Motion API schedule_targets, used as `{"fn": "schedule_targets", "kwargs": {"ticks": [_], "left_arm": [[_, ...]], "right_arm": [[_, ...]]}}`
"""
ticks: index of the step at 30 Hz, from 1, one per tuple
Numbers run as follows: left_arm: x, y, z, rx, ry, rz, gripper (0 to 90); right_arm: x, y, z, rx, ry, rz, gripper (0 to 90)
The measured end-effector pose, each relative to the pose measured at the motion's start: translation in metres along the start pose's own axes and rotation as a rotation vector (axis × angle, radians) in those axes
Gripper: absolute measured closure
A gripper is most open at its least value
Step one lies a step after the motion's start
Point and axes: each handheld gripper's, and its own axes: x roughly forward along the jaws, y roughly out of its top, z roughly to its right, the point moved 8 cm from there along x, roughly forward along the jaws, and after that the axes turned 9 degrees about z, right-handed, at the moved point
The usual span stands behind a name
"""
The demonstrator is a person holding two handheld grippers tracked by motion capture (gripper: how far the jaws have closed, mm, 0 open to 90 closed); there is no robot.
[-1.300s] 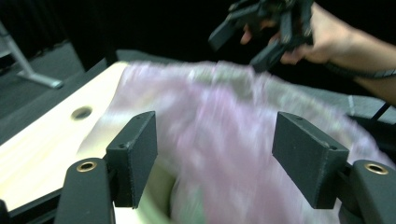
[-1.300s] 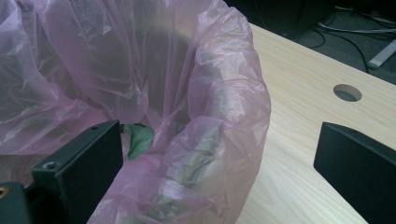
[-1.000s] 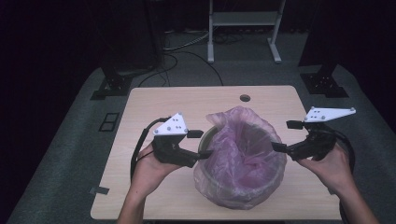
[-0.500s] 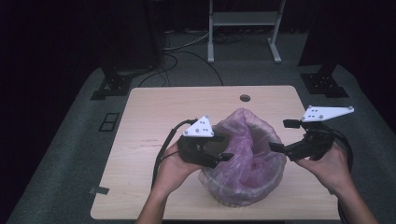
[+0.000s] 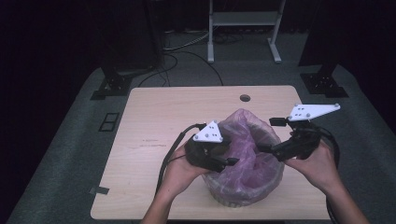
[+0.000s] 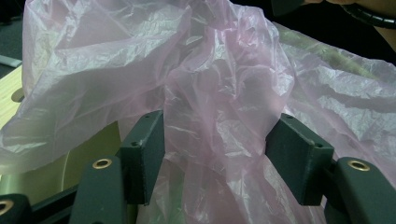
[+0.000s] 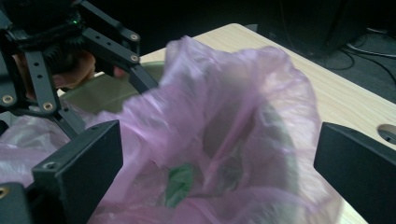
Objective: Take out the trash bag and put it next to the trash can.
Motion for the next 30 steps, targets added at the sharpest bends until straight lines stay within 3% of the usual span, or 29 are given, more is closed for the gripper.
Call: {"fn": "schedule_targets", "kwargs": {"ticks": [9,10,11,13,16,21,22,24,30], "left_arm": [[0.003,-0.001,0.001,0.005,0.010,-0.005,36.6],[0.003,-0.001,0.000,0.007,0.015,-0.007,36.3],[0.003,-0.001,0.000,0.003,0.017,-0.004,36.3],[0.003,0.000,0.000,0.003,0.018,0.000,36.2],[0.002,0.000,-0.001,-0.001,0.022,0.004,36.2],[0.000,0.000,-0.002,-0.004,0.035,0.013,33.7],[-0.001,0.000,-0.003,-0.007,0.042,0.013,32.6],[-0.003,0.001,-0.004,-0.011,0.054,0.022,29.6],[-0.014,0.000,-0.010,-0.014,0.094,0.032,22.8]], "right_arm": [[0.011,0.002,-0.013,-0.005,0.076,0.008,16.6],[0.011,0.000,-0.016,-0.008,0.097,0.002,26.8],[0.011,0.000,-0.016,-0.008,0.097,0.002,26.8],[0.013,-0.003,-0.019,-0.018,0.112,-0.015,39.5],[0.014,-0.006,-0.021,-0.032,0.115,-0.032,51.2],[0.014,-0.009,-0.026,-0.091,0.102,-0.050,83.5],[0.014,-0.009,-0.026,-0.110,0.094,-0.049,86.6],[0.011,-0.009,-0.026,-0.131,0.077,-0.049,89.1],[0.001,-0.010,-0.020,-0.132,0.045,-0.058,89.7]]}}
